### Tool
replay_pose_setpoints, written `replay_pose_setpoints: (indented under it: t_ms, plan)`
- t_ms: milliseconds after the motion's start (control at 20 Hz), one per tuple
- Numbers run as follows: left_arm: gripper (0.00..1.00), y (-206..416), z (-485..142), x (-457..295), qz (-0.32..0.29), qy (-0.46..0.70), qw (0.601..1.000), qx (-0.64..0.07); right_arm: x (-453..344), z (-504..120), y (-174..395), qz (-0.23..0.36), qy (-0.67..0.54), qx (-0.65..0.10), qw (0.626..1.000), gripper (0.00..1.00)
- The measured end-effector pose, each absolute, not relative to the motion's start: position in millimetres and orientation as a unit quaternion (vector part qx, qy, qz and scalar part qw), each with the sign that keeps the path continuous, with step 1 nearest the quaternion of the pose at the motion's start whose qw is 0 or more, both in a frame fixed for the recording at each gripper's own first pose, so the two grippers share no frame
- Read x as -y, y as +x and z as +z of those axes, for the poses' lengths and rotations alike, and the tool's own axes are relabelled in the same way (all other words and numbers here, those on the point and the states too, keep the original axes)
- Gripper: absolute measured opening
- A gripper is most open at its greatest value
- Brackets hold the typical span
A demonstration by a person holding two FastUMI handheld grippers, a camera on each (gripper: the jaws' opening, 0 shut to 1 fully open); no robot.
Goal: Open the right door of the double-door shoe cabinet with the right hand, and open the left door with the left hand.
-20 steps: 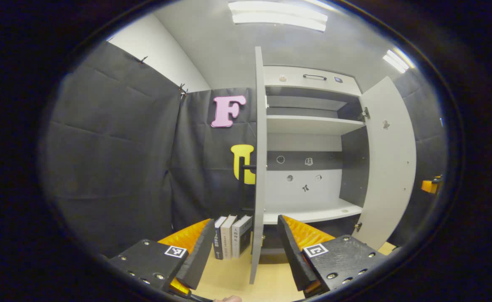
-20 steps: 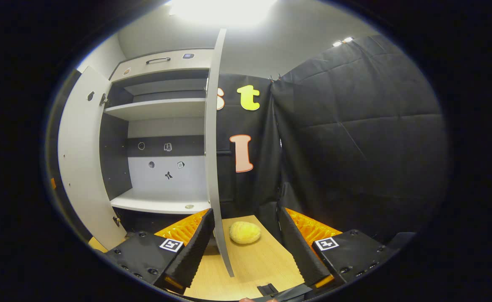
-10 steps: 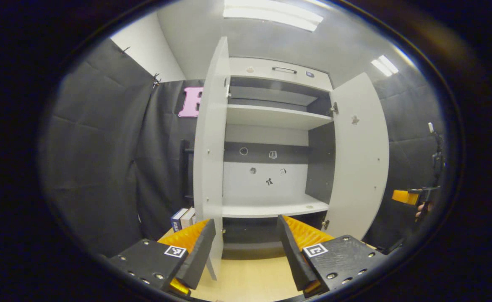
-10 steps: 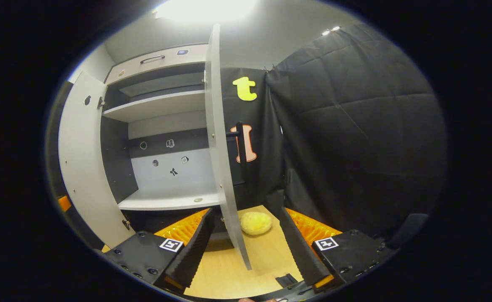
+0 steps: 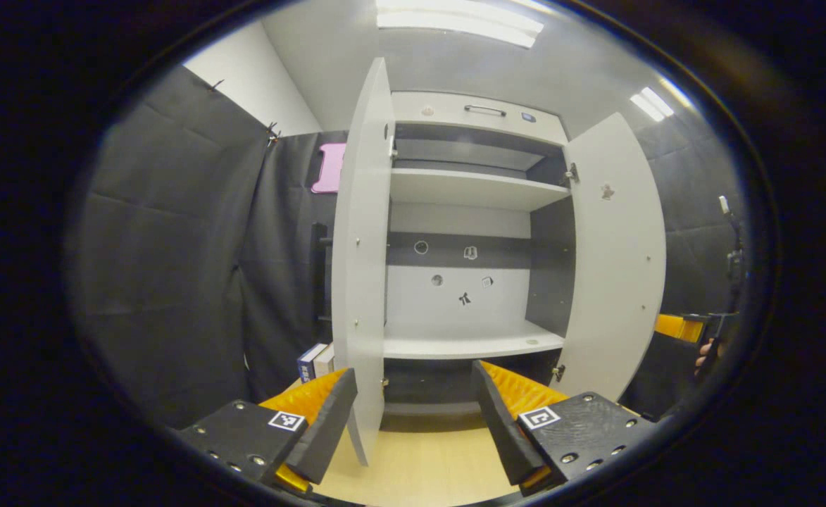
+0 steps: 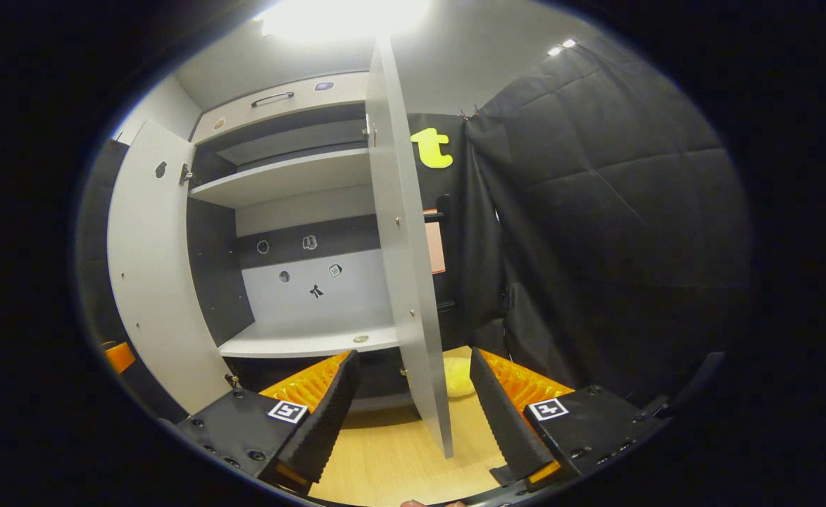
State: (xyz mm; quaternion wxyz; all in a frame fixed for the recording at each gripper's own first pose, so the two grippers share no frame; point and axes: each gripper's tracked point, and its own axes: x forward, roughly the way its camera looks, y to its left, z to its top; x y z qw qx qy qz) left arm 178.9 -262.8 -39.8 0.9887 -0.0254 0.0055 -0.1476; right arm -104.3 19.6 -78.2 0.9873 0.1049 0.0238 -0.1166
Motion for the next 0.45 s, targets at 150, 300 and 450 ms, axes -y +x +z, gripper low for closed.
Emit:
replay_pose_setpoints:
  t_ms: [150, 300, 450]
  plan:
    - [0.94, 179.0, -40.1, 266.3, -0.143, -0.019, 0.990, -0.002, -29.8, -85.7, -100.0, -0.098, 0.110, -0.034, 0.988, 0.98]
    - [0.94, 183.1, -37.7, 271.9, -0.134, -0.006, 0.991, 0.001, -34.3, -86.4, -93.2, -0.083, 0.112, -0.041, 0.989, 0.98]
    - [0.94, 182.2, -31.5, 282.6, -0.125, -0.006, 0.992, 0.006, -28.0, -76.6, -88.6, -0.076, 0.102, -0.037, 0.991, 0.92]
